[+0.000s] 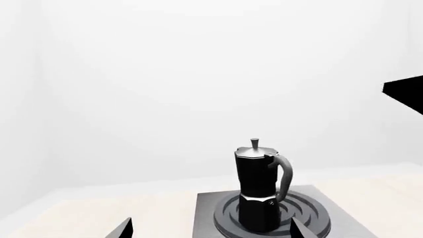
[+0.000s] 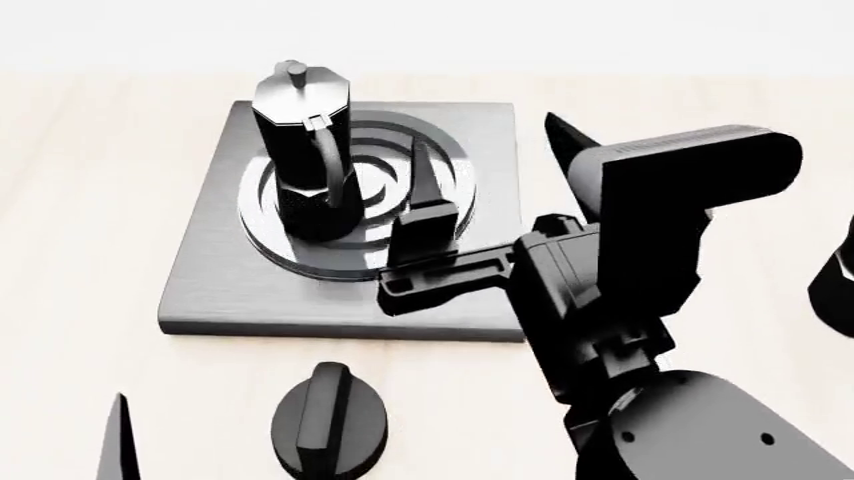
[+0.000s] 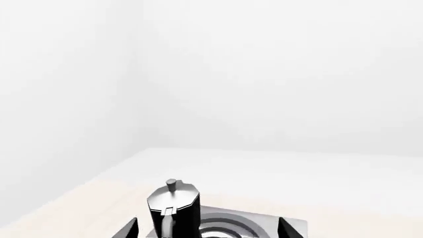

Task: Put both moka pots on the stove.

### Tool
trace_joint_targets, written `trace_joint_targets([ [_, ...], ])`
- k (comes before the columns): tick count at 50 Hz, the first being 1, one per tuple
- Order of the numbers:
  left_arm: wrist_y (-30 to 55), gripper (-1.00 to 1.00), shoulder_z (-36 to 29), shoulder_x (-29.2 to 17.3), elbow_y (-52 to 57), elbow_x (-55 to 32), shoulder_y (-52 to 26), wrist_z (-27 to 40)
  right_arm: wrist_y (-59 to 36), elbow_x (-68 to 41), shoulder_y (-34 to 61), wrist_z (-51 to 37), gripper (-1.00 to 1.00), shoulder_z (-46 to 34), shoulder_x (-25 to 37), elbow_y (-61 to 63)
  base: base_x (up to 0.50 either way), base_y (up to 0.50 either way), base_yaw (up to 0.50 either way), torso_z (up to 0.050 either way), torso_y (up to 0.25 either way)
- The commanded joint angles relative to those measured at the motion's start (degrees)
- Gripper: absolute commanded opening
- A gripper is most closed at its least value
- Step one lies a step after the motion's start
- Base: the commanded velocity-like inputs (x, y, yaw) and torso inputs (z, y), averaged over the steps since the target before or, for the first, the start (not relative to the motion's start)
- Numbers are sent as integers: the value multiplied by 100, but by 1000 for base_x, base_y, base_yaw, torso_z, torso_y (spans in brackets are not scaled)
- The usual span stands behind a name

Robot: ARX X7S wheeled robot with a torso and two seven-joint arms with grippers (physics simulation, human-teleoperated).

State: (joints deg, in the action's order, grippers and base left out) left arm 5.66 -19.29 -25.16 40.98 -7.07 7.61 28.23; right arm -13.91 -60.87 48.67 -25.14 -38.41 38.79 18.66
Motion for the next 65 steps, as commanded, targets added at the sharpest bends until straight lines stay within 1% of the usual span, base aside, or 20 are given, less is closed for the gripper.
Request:
trace_joint_targets([
  [1,9,100,-44,1,4,6,-22,1,452,106,-496,116,100,557,1111,261,0,0,0,0,0],
  [3,35,100,-48,-5,35,14,-23,9,368,79,-495,193,100,559,1284,251,0,0,0,0,0],
  [4,17,100,-46,-4,39,9,-17,12,358,-29,-508,405,100,612,1513,286,0,0,0,0,0],
  [7,1,100,-63,6,-1,5,-30,6,318,-169,-537,416,100,714,1729,179,0,0,0,0,0],
  [9,-15,100,-91,16,-36,12,-41,-5,133,67,-453,345,100,654,1877,41,0,0,0,0,0],
  [10,-3,100,-102,15,-30,19,-45,-6,208,56,-491,497,100,669,1907,-28,0,0,0,0,0],
  [13,-1,100,-98,4,-10,26,-40,2,96,234,-442,517,100,598,1911,-410,0,0,0,0,0],
  [19,25,100,-112,15,-74,-1,-92,-8,202,237,-536,693,100,684,1997,-1034,0,0,0,0,0],
  [25,-8,100,-103,-10,-10,-1,-44,9,3,334,-196,953,100,675,1988,-1686,0,0,0,0,0],
  [38,-100,100,-61,-45,-36,-64,-8,18,-648,33,213,1239,100,730,2334,-2134,0,0,0,0,0],
  [44,-47,100,-77,-46,14,-52,-25,36,-741,40,305,1405,100,737,2405,-2414,0,0,0,0,0],
  [57,-61,100,-99,-50,-15,-40,-35,52,-1127,143,652,1649,100,629,2397,-2858,0,0,0,0,0],
  [65,-89,100,-95,-55,-36,-50,-38,62,-1806,276,1127,1876,100,377,2345,-3127,0,0,0,0,0],
])
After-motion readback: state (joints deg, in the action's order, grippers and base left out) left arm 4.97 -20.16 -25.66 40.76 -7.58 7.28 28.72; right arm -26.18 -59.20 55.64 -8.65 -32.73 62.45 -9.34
